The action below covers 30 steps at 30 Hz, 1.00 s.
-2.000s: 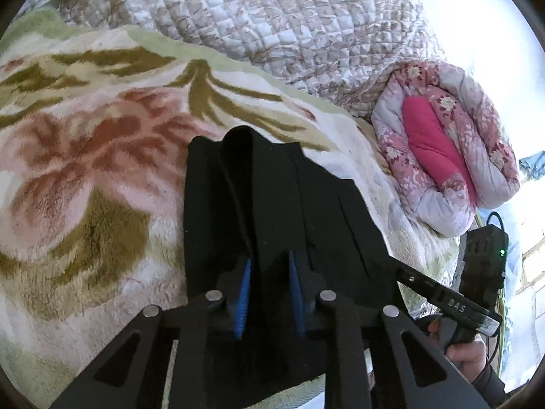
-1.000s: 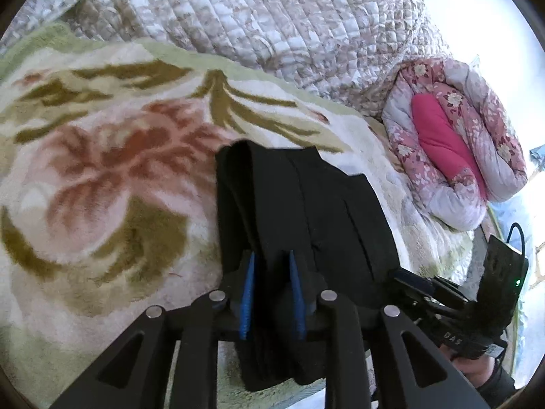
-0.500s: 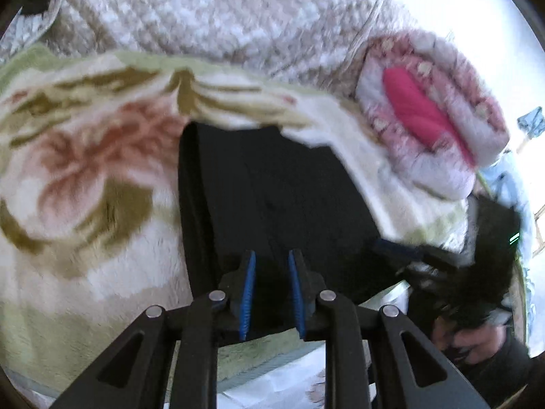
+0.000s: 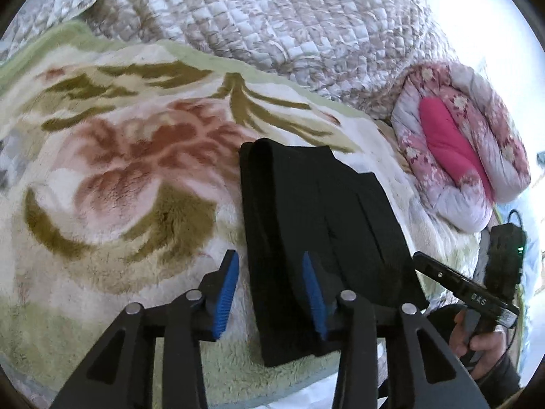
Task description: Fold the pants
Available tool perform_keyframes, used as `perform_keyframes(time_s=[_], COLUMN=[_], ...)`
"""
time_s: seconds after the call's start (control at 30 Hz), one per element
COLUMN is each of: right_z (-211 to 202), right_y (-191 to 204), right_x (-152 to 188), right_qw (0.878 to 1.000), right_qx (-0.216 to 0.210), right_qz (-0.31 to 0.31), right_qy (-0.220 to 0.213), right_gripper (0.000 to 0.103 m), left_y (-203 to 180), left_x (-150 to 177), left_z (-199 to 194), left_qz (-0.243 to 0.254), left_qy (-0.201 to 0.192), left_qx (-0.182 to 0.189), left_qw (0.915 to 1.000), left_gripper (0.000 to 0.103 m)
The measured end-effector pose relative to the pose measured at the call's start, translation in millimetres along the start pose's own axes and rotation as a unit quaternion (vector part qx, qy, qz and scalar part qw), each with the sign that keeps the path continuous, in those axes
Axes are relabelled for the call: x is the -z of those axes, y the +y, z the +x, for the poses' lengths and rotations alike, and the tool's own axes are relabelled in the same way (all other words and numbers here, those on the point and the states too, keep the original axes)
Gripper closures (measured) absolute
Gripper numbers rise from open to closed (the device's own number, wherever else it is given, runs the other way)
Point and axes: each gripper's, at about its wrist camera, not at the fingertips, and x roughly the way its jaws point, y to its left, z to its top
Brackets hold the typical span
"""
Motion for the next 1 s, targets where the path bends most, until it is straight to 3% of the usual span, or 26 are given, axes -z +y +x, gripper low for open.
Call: perform_keyframes(time_s=[0.2, 0.43, 0.6, 0.83, 1.0], right_z=[20, 33, 34, 29, 37], right_y=[-12, -20, -24, -11, -13], right_x=[-10, -18, -19, 0, -9], right_qw=[0.998, 0.996, 0.992, 0.991, 0.993], right_qx=[-0.041, -0.070, -0.093, -0.108, -0.089], right_qz=[0.039, 0.057, 0.080, 0.057, 0.060], right_qy=[0.028, 0.025, 0.027, 0.048, 0.043], right_gripper=[0.058, 0.058, 0.058, 0.061, 0.076], left_y=[5, 12, 8, -2, -4], left_x=[-6, -9, -10, 6, -4], left_z=[27, 40, 43, 34, 41], left_qz=[-0.026, -0.044, -0.040, -0.016, -0.018], left_qy=[0.027, 0.018, 0.014, 0.007, 0.010], left_qx=[0.030, 0.064, 0.062, 0.048, 0.034], left_qw=[0.9989, 0.9968, 0.9972, 0.9987, 0.9992], left_gripper=[0.056, 0.050, 0.048, 0.049, 0.053])
